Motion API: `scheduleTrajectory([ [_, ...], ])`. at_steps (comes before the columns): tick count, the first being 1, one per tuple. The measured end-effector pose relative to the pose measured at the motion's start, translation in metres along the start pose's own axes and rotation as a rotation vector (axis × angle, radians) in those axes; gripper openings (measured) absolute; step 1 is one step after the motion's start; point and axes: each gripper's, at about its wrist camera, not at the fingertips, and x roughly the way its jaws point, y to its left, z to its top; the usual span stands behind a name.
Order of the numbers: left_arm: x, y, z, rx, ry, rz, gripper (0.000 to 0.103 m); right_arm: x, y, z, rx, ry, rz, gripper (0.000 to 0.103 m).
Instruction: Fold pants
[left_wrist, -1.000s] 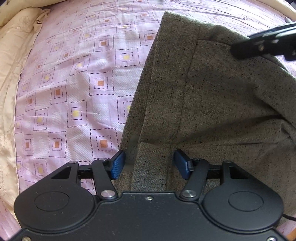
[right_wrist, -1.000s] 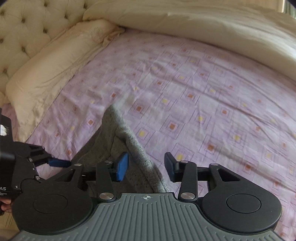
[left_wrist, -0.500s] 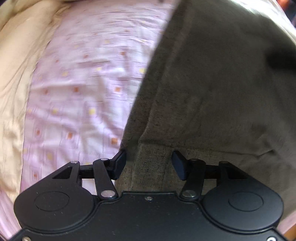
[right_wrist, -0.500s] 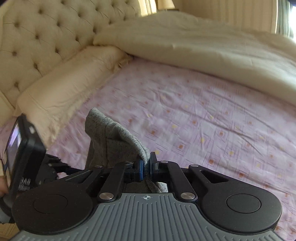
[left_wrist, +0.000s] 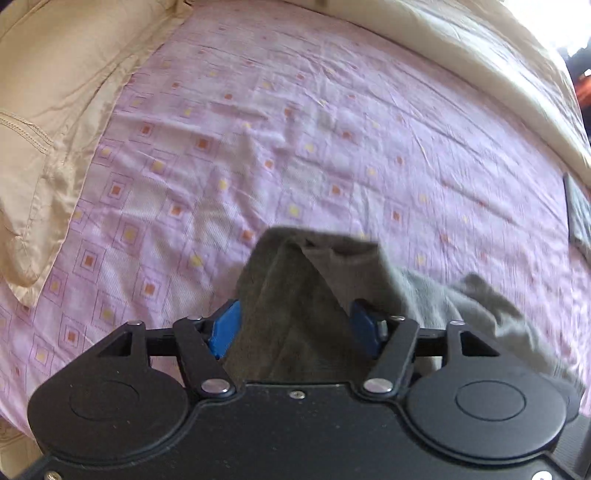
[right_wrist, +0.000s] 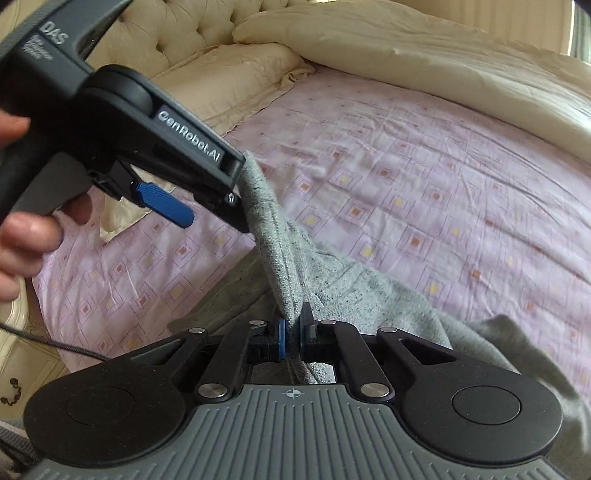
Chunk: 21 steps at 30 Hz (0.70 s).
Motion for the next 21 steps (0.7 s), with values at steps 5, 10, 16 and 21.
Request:
scheduleTrajectory([
  [5,-0.001,-0.012,-0.018,-0.006,0.031,-0.069,0.074,0.002,0.002,-0.01,0.007,0.004,0.008,0.007],
  [10,0.002,-0.019,-0.025,0.01,0.033,-0.045,0.08,0.002,0.01,-0.023,-0.021,0.003,0.009,0.007],
  [16,-0.003,-0.016,-0.033,-0.035,0.038,-0.087,0.08,0.0,0.012,-0.034,-0.011,0.012,0.008,0.007],
  [21,-0.008,-0.01,-0.049,-0.034,0.046,-0.109,0.08,0.006,0.011,-0.039,0.025,0.027,0.019,0.007],
])
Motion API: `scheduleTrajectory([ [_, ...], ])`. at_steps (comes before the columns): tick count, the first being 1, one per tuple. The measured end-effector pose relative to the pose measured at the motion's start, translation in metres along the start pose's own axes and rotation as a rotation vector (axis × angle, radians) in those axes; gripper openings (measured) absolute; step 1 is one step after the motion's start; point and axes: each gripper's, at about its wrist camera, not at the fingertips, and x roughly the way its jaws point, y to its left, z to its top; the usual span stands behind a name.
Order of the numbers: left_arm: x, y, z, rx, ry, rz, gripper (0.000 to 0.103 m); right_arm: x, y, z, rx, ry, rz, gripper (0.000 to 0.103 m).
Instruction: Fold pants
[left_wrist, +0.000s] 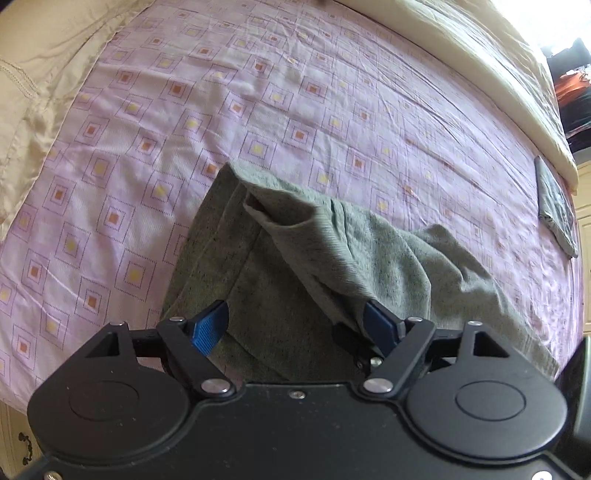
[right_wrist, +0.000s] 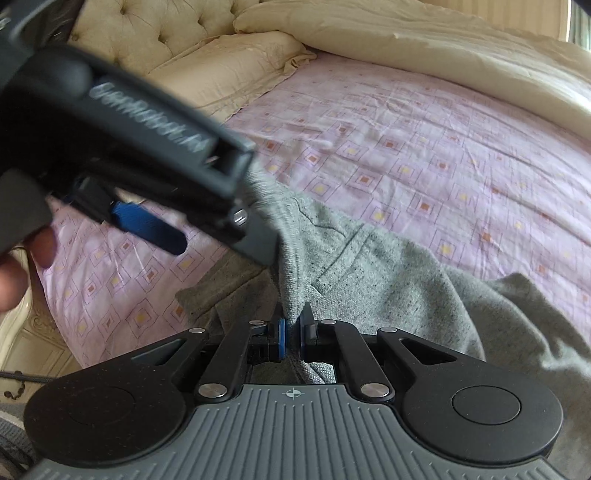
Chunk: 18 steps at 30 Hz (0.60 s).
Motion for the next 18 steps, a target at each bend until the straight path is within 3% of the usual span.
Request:
scheduleTrajectory([
  [6,0.0,0.003,-0.011,-0.005,-0.004,-0.031,0.081,0.005,0.01,-0.004,-0.033,0.011,0.022,0.007],
  [10,0.011,0.008,-0.006,-0.059,0.019,-0.042,0.082,0.005,0.019,-0.008,-0.083,0.015,0.023,0.007],
  [13,0.024,0.009,0.001,-0.074,0.032,0.026,0.079,0.002,0.023,-0.01,-0.115,0.007,0.02,0.007],
  [15,0.034,0.005,0.008,-0.048,0.038,0.09,0.053,-0.003,0.025,-0.008,-0.14,-0.015,0.005,0.007],
  [16,0.038,0.002,0.014,-0.027,0.059,0.081,0.027,-0.007,0.026,-0.005,-0.145,-0.025,0.001,0.007],
  [18,0.028,-0.009,0.024,-0.005,0.031,0.073,0.023,-0.021,0.029,0.005,-0.149,-0.063,-0.029,0.007],
])
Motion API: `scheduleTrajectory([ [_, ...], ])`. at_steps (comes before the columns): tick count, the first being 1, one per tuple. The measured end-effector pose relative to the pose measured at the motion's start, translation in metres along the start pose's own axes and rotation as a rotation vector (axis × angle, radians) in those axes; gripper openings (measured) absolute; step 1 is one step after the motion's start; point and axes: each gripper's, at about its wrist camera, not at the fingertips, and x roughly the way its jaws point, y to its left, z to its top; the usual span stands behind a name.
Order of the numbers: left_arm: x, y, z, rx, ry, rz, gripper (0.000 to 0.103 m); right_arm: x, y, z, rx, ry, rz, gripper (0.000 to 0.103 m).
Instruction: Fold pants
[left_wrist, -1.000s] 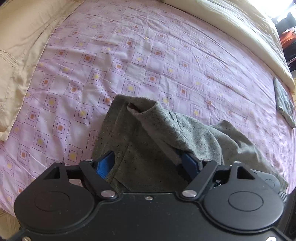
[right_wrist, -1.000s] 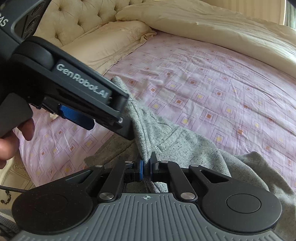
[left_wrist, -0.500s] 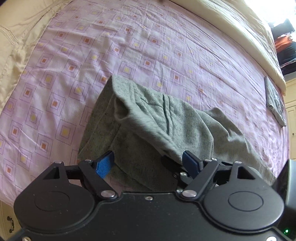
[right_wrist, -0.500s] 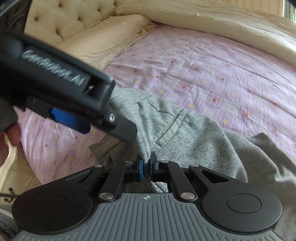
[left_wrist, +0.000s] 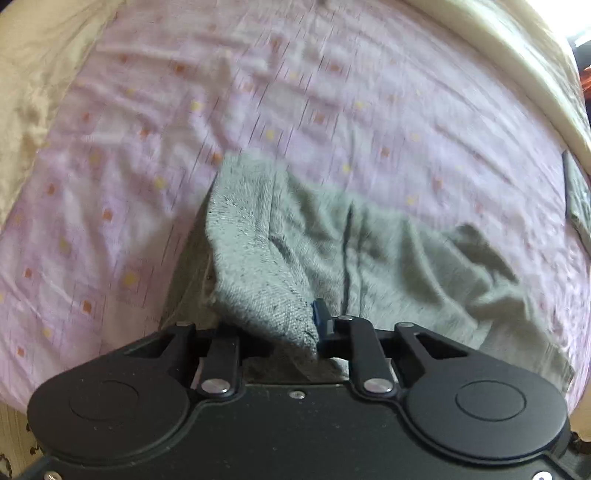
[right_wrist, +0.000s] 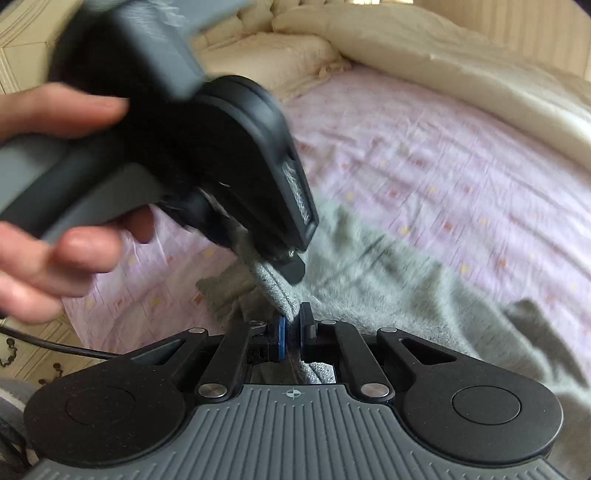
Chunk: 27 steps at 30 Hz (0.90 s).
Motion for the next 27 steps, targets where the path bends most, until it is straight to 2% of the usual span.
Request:
scheduleTrajectory([
  [2,-0.028,-0.017,-0.001,0.112,-0.074,0.028,0.021,-0.019,0.001,0.01,0.031,-0.04,0.021,0.007],
  [4,-0.048,-0.023,-0.013,0.195,-0.121,0.068,0.021,-0.028,0.011,0.011,0.009,-0.053,0.057,0.007],
  [6,-0.039,-0.013,-0.025,0.218,-0.089,0.111,0.022,-0.016,0.023,0.003,-0.017,-0.019,0.079,0.009],
  [8,-0.007,0.007,-0.032,0.179,-0.029,0.127,0.022,0.009,0.029,-0.012,-0.018,0.03,0.095,0.01],
  [10,0.028,0.02,-0.034,0.15,0.02,0.159,0.022,0.027,0.026,-0.028,0.008,0.132,0.072,0.014],
  [11,0.041,0.02,-0.036,0.158,0.042,0.184,0.022,0.026,0.02,-0.034,0.031,0.156,0.059,0.014],
  [12,0.046,0.018,-0.038,0.165,0.041,0.201,0.022,0.016,0.01,-0.041,0.08,0.14,0.05,0.014],
  [14,0.047,0.011,-0.041,0.191,0.019,0.221,0.021,-0.007,-0.019,-0.056,0.225,0.101,0.03,0.02],
  [16,0.044,0.004,-0.04,0.222,-0.004,0.231,0.021,-0.03,-0.054,-0.077,0.436,0.084,-0.021,0.026],
  [19,0.03,0.001,-0.035,0.188,-0.044,0.197,0.021,-0.063,-0.109,-0.126,0.84,0.046,-0.141,0.028],
  [21,0.017,-0.001,-0.033,0.17,-0.09,0.164,0.021,-0.085,-0.14,-0.17,1.107,0.006,-0.235,0.033],
  [24,0.008,-0.008,-0.026,0.154,-0.143,0.147,0.021,-0.107,-0.168,-0.221,1.361,-0.016,-0.371,0.033],
  [27,0.008,-0.013,-0.023,0.142,-0.164,0.144,0.021,-0.116,-0.178,-0.256,1.538,-0.069,-0.404,0.034],
])
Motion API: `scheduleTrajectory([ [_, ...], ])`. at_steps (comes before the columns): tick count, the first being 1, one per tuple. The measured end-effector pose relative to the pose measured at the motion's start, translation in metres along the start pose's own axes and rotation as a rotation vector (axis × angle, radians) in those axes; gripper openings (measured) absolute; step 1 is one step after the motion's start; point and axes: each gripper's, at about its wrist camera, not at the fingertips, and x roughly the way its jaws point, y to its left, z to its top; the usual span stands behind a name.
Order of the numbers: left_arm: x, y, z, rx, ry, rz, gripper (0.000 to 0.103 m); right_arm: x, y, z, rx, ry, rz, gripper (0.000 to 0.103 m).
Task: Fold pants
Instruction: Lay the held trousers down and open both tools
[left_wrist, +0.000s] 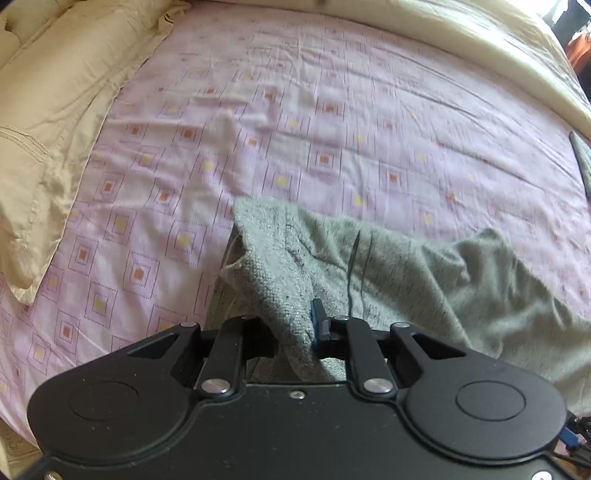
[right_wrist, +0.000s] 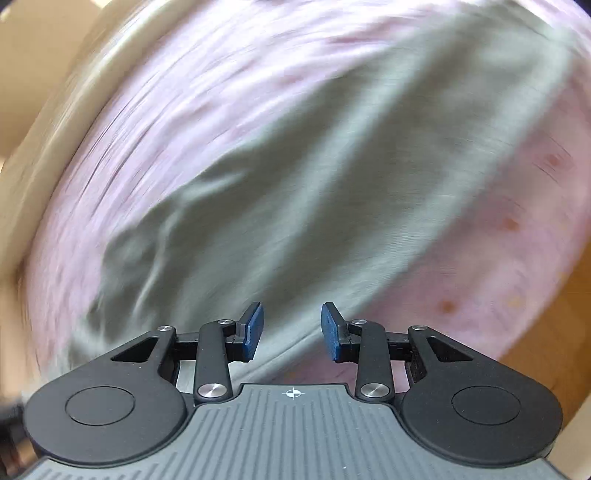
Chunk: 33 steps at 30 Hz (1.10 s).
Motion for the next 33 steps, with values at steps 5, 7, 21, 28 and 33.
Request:
scheduleTrajectory([
  [5,-0.003,-0.009,0.005,0.01,0.002,0.008,0.021,0.016,-0.021,0.002,0.136,0.089,-0.006,0.034],
  [7,-0.008,-0.009,0.008,0.0,-0.004,0.0,0.021,0.021,-0.017,-0.004,0.169,0.124,-0.011,0.034],
  [21,-0.043,-0.01,0.0,0.013,-0.126,-0.022,0.021,0.004,0.022,0.001,-0.034,-0.099,0.152,0.003],
  [28,0.043,0.013,-0.032,0.016,0.2,0.131,0.034,0.038,-0.003,-0.017,0.027,0.138,-0.01,0.009],
  [33,0.002,0.022,-0.025,0.022,0.148,0.164,0.043,0.009,0.01,-0.017,-0.076,0.124,0.007,0.022],
])
